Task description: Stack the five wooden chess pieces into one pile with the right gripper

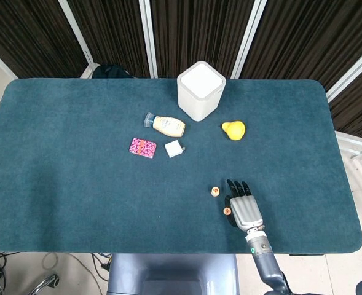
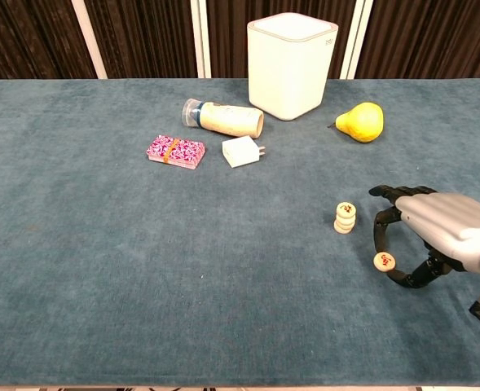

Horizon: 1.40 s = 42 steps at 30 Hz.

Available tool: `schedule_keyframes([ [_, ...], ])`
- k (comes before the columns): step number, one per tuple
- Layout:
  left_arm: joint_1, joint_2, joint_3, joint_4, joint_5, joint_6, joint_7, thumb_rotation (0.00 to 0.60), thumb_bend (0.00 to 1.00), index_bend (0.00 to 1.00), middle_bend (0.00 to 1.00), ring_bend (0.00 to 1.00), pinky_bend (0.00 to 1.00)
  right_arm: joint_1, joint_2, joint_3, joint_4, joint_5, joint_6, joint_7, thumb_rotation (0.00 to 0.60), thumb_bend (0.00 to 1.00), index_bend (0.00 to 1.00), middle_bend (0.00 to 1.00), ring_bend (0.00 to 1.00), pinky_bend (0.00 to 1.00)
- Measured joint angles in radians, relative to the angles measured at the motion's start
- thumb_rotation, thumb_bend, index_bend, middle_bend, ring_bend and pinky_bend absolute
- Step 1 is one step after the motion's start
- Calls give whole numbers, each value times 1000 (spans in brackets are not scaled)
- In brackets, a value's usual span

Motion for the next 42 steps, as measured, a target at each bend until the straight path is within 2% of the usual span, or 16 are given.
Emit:
schedule_keyframes([
  [6, 0, 1, -1, 0, -2, 0, -3, 600, 153, 56, 0, 0, 88, 2, 18, 13, -31, -4, 8, -6, 600, 366, 523, 0, 0, 0],
  [18, 1, 1, 0, -2, 2, 2, -1, 600, 153, 56, 0, 0, 88, 52, 95, 105, -182, 54, 19, -112, 600, 365, 523, 0, 0, 0],
  [23, 0, 0, 1, -2, 2, 0, -1, 600, 153, 56, 0, 0, 88, 90, 105, 135, -221, 112, 5, -165, 600, 366, 523, 0, 0, 0],
  [31, 2, 2, -1, 0, 1, 2, -9, 600, 153, 55, 0, 0, 88, 164, 74, 172, -218, 208, -22, -227, 600, 365, 523, 0, 0, 0],
  [42, 1, 3, -2, 2, 0, -1, -15, 600, 153, 55, 0, 0, 88, 229, 16, 187, -169, 288, -23, -274, 600, 366, 523, 0, 0, 0],
])
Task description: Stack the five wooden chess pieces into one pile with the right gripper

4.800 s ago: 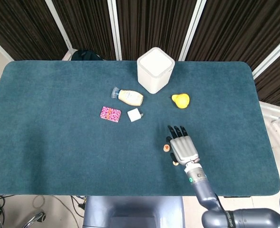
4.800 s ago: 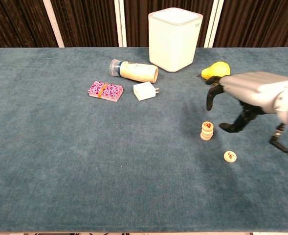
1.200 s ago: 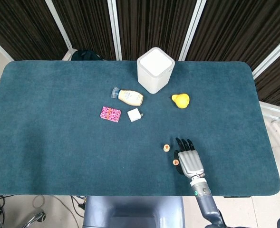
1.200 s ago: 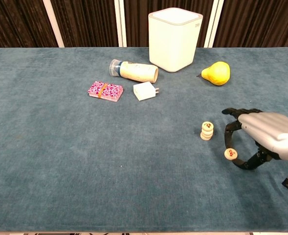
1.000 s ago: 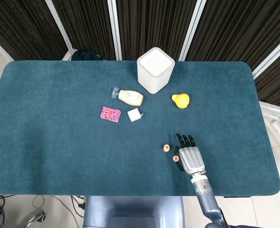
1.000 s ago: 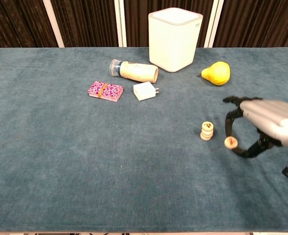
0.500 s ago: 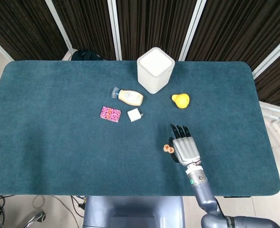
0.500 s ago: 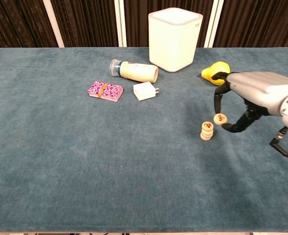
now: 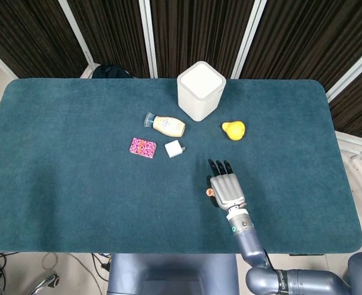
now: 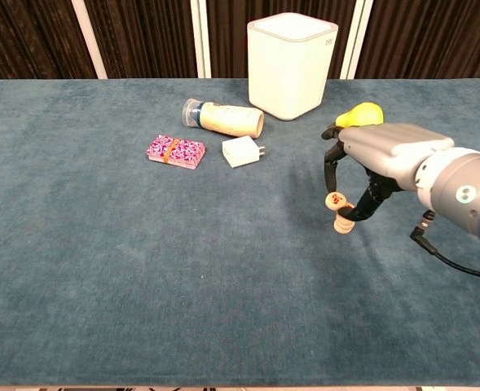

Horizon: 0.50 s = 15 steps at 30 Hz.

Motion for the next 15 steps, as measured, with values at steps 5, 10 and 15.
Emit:
schedule_keyframes([
  [5, -1, 0, 0, 1, 1, -1, 0, 600, 153, 55, 0, 0, 88, 19, -6, 3, 14, 25, 4, -13, 600, 365, 523, 0, 0, 0],
  [10, -1, 0, 0, 1, 1, -1, 0, 600, 153, 55, 0, 0, 88, 28, 1, 2, 20, 46, 9, -15, 600, 365, 523, 0, 0, 0],
  [15, 0, -1, 0, 0, -1, 1, 5, 600, 153, 56, 0, 0, 88, 37, 8, -7, 20, 56, 11, -10, 600, 365, 523, 0, 0, 0],
])
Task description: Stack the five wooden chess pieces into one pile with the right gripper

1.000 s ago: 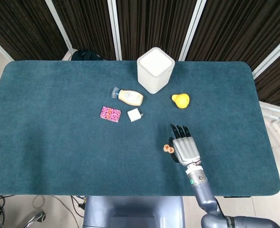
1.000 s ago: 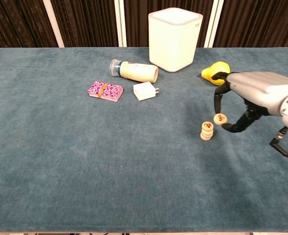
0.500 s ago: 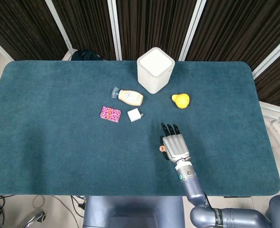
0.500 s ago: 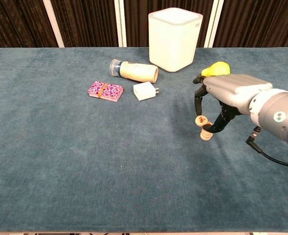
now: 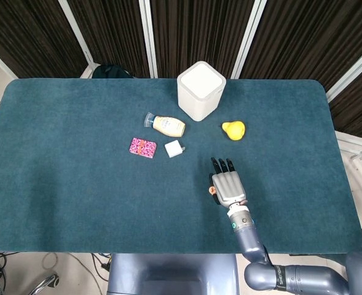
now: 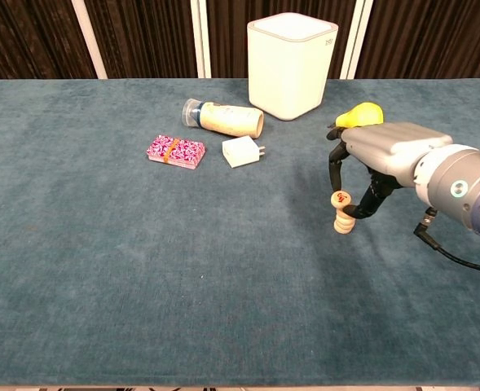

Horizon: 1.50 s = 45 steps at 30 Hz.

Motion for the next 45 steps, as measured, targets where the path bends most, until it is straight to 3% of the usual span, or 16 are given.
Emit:
schedule_keyframes([
  [45, 0, -2, -2, 0, -4, 3, 9, 600, 153, 55, 0, 0, 88, 40, 8, -49, 26, 42, 31, 21, 600, 366, 481, 0, 0, 0],
])
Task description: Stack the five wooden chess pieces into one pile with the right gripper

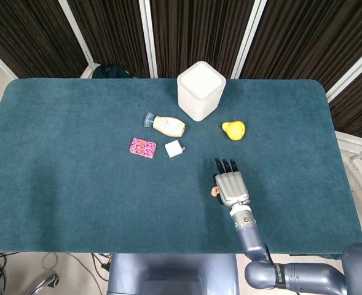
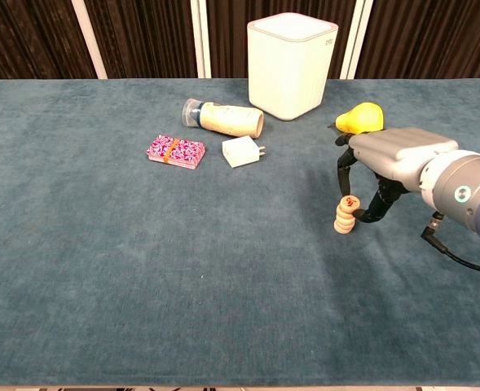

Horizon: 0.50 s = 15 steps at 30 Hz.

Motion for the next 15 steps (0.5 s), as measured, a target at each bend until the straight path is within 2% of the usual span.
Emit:
schedule_keyframes([
  [15, 0, 0, 0, 0, -1, -1, 1, 600, 153, 54, 0, 0, 88, 7, 3, -5, -4, 10, 3, 7, 600, 367, 464, 0, 0, 0],
])
